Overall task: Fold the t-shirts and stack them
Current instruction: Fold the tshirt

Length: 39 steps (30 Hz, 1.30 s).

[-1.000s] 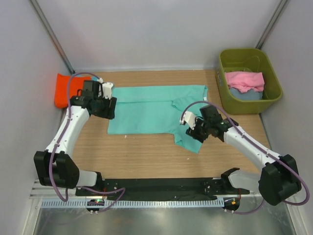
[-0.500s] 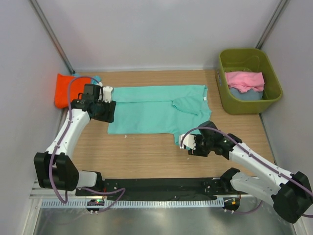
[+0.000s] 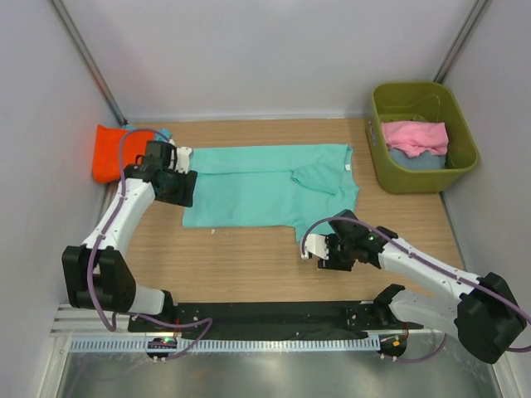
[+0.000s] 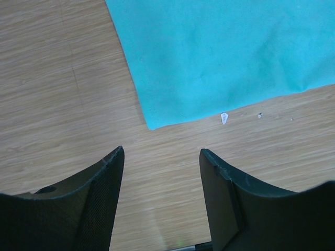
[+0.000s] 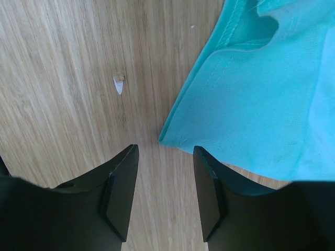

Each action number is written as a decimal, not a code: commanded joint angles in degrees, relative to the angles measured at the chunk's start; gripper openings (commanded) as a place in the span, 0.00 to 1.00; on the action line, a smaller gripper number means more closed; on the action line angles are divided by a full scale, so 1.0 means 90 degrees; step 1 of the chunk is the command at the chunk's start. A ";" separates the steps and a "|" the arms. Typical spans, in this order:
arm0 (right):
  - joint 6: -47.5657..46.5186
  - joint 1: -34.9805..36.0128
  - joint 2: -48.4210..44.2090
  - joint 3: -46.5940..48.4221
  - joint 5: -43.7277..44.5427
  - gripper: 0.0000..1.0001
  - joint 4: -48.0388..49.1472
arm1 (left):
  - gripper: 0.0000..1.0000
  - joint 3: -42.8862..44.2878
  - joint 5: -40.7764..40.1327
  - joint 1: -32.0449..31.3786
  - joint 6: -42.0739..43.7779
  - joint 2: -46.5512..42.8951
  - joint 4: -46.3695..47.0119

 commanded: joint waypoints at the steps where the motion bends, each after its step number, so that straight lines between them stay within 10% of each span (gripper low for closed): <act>1: 0.0012 0.0045 0.0007 -0.0049 0.0054 0.52 0.0222 | 0.61 0.0306 -0.0018 0.0039 -0.0135 0.0082 0.0149; 27: -0.0095 0.0045 0.0095 -0.0752 0.0337 0.40 0.1140 | 0.60 0.0228 -0.0018 0.0137 -0.0243 0.0219 0.0061; 39: -0.0017 0.0045 -0.0207 -0.0196 0.0659 0.02 0.0388 | 0.57 0.0297 0.0927 0.0927 -0.0721 0.0560 -0.1168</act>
